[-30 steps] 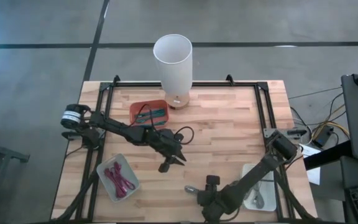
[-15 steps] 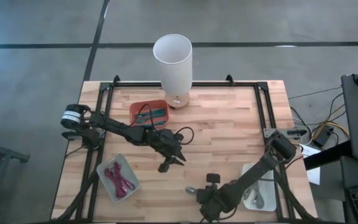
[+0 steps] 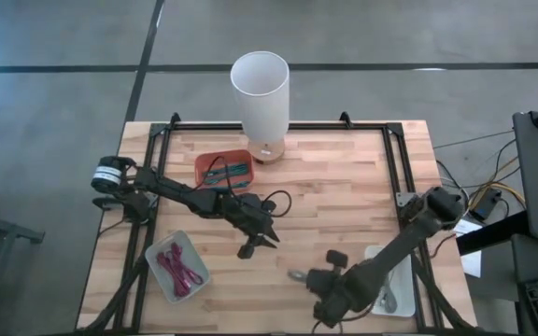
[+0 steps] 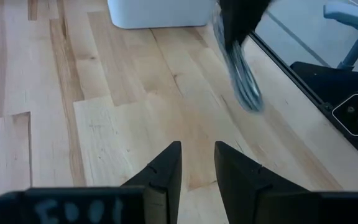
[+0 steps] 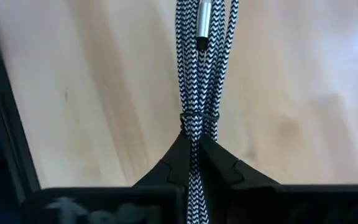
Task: Pick & Place USB Port
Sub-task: Put the white charger cable into the white bin
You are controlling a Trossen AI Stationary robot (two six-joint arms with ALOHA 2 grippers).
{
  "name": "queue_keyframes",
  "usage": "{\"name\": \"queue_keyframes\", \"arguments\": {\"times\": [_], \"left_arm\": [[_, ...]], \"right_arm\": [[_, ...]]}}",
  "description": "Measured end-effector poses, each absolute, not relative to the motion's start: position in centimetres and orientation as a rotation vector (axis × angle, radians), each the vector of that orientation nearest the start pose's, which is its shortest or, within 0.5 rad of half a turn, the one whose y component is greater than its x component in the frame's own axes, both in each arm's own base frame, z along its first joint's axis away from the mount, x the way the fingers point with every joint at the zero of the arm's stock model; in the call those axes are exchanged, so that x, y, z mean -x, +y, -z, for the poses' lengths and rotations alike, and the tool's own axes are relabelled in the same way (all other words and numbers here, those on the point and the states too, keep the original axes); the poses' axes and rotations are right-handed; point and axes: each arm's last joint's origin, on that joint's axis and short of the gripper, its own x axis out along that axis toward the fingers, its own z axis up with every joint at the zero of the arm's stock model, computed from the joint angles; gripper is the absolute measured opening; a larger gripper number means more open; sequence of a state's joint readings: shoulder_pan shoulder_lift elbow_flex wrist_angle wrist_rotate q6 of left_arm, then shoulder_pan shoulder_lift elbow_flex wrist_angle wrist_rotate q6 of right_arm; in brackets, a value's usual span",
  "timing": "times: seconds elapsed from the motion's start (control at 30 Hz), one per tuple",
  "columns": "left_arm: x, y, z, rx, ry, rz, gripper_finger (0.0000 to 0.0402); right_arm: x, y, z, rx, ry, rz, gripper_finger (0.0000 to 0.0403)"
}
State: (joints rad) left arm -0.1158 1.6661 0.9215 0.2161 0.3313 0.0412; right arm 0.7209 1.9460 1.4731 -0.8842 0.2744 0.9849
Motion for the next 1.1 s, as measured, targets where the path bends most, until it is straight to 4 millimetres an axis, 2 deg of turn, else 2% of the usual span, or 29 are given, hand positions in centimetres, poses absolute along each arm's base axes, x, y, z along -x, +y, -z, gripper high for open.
{"name": "queue_keyframes", "arguments": {"times": [0.27,0.43,0.53,0.77,0.97,1.1], "left_arm": [[-34.5,-5.0,-19.7,0.018,0.52,0.447,0.0097],[-34.5,-5.0,-19.7,0.014,0.519,0.448,0.0097],[-34.5,-5.0,-19.7,0.014,0.518,0.448,0.0097],[-34.5,-5.0,-19.7,0.013,0.511,0.447,0.0097],[-34.5,-4.9,-19.7,0.008,0.508,0.431,0.0097],[-34.5,-4.9,-19.8,0.008,0.506,0.43,0.0097]], "right_arm": [[-24.4,23.2,-25.1,-0.502,1.143,0.489,0.0014],[-21.1,23.7,-27.5,-0.669,1.09,0.556,0.0014],[-19.2,24.0,-28.1,-0.751,1.092,0.619,0.0014],[-15.3,24.7,-28.1,-0.824,1.315,0.838,0.0013],[-14.0,25.5,-27.9,-0.867,1.348,0.905,0.0013],[-13.8,25.9,-26.8,-0.833,1.36,0.939,0.0013]]}}
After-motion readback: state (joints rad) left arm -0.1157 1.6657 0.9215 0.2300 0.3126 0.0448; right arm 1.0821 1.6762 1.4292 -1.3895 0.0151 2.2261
